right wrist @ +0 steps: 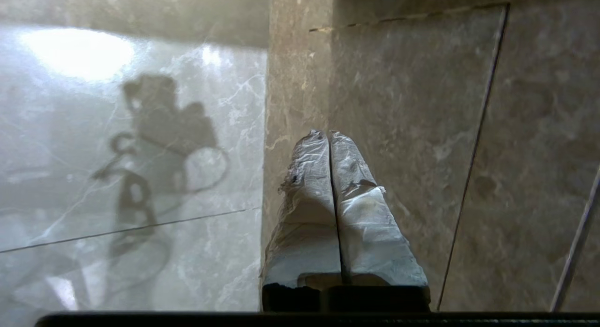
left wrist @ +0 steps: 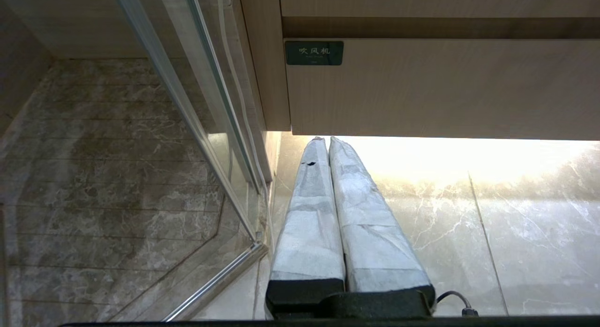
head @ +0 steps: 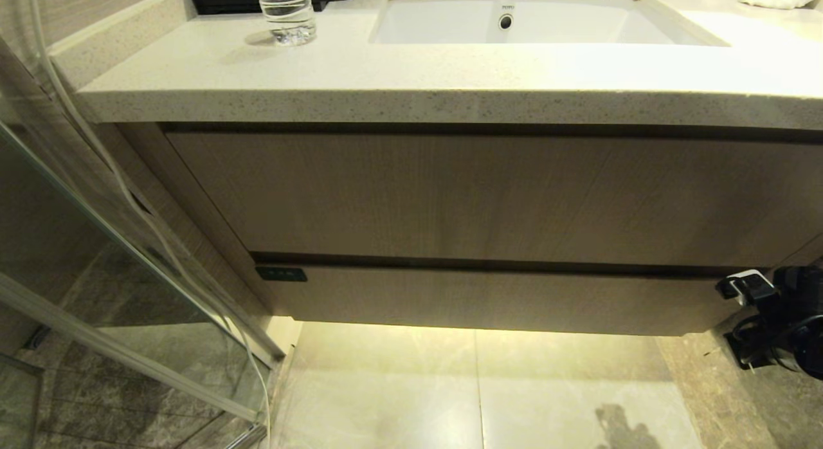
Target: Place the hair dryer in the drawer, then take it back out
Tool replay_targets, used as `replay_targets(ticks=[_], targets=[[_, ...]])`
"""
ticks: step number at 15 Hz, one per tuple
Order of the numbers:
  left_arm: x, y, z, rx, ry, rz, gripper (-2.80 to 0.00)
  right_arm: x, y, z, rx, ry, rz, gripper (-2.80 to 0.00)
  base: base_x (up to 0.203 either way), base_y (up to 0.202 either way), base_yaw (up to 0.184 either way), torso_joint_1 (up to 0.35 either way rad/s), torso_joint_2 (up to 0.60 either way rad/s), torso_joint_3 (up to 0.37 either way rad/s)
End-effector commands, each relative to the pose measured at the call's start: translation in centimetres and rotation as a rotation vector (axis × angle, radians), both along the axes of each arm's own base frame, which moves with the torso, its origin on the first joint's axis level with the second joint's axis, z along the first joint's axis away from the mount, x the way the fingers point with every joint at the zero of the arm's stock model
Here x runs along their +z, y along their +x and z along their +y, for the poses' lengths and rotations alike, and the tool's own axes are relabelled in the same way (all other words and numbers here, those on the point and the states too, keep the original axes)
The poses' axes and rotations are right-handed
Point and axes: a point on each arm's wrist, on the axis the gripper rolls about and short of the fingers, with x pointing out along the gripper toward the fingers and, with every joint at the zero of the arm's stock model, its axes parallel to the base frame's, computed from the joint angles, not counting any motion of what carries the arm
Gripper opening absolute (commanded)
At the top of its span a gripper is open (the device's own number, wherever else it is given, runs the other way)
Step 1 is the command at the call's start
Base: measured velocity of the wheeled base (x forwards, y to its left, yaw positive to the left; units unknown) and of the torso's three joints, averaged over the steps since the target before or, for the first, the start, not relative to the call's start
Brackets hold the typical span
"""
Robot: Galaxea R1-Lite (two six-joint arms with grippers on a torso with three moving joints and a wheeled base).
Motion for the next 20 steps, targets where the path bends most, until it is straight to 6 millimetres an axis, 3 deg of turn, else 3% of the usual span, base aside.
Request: replay_targets(ticks=[1,4,6,8,11,13,15,16,19,20], targets=[[0.0,0.0,0.0,0.000,0.000,0.000,-2.80,-0.5,0.2,0.1,0.043,0.013,0.011,-2.80,0.000,0.000,0.000,0.000,0.00,0.000],[0.0,0.0,0.0,0.000,0.000,0.000,-2.80,1.2,-0.2,0.8,0.101,0.009,-0.026,-2.80,0.000,0.000,0.000,0.000,0.00,0.000],[0.0,0.0,0.0,0.000,0.000,0.000,-2.80,3.5,-1.6,1.6,0.184,0.002,-0.092,-2.80,0.000,0.000,0.000,0.000,0.00,0.000],[0.0,0.0,0.0,0.000,0.000,0.000,-2.80,7.1,-3.6,2.5,0.230,-0.044,-0.206,-2.80,0.000,0.000,0.000,0.000,0.00,0.000],[0.0,0.0,0.0,0.000,0.000,0.000,-2.80,12.1,-8.9,4.5,0.258,-0.110,-0.346,-2.80,0.000,0.000,0.000,0.000,0.00,0.000],[0.0,0.0,0.0,0.000,0.000,0.000,-2.80,14.2,-14.2,6.3,0.271,-0.141,-0.419,-2.80,0.000,0.000,0.000,0.000,0.00,0.000],[0.0,0.0,0.0,0.000,0.000,0.000,-2.80,14.0,-19.1,8.0,0.281,-0.129,-0.474,-2.80,0.000,0.000,0.000,0.000,0.00,0.000],[0.0,0.0,0.0,0.000,0.000,0.000,-2.80,12.8,-21.2,8.8,0.283,-0.083,-0.495,-2.80,0.000,0.000,0.000,0.000,0.00,0.000],[0.0,0.0,0.0,0.000,0.000,0.000,-2.80,7.1,-25.4,10.4,0.293,0.147,-0.529,-2.80,0.000,0.000,0.000,0.000,0.00,0.000],[0.0,0.0,0.0,0.000,0.000,0.000,-2.80,6.0,-26.3,10.6,0.312,0.212,-0.550,-2.80,0.000,0.000,0.000,0.000,0.00,0.000]])
